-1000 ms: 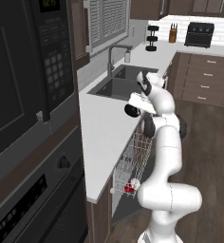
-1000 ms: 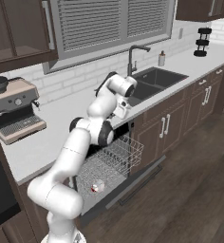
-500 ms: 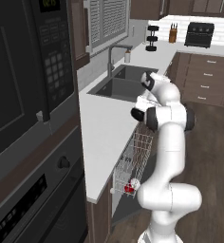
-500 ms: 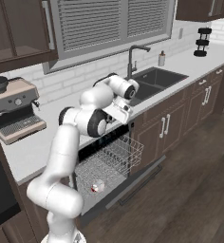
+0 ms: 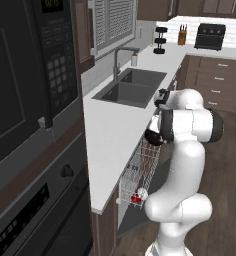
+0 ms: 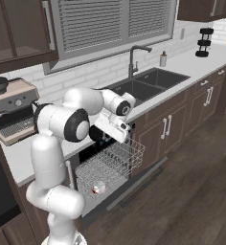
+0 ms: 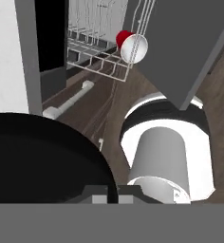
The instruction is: Pick up the cup and bowl from the counter, place them in the dishwasher, and close the dishwasher door.
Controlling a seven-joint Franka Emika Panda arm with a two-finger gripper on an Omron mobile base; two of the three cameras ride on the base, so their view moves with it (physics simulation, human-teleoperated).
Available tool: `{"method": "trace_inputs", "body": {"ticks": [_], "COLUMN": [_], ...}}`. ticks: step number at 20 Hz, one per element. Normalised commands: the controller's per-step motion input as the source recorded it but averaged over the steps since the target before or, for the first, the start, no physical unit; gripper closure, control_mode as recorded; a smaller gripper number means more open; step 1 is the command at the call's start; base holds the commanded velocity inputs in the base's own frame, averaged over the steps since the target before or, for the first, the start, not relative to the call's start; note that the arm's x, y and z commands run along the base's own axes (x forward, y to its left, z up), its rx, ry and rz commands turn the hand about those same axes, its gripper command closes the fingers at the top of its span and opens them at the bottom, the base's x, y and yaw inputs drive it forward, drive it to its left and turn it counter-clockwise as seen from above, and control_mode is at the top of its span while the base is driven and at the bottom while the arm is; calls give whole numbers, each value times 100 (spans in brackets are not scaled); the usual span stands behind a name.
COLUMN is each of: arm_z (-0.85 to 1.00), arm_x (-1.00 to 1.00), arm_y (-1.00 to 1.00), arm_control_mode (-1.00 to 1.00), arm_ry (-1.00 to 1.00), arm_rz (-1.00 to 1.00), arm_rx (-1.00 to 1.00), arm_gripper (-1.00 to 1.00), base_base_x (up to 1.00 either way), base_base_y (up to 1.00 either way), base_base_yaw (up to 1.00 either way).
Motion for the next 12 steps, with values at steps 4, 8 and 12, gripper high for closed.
{"method": "trace_inputs", "body": {"ticks": [4,8,12], "arm_z": [-91,-100,-96], "arm_x": [-81,-2,39], "arm_y": [-1,-13,-20], "arm_control_mode": [-100,-100,-100], "arm_ry": [3,8,6], "arm_rz": [3,2,1], "arm_rx": [0,0,0], "arm_gripper": [100,100,100], "base_base_x": [0,0,0], "base_base_y": [0,0,0], "base_base_yaw": [0,0,0]}}
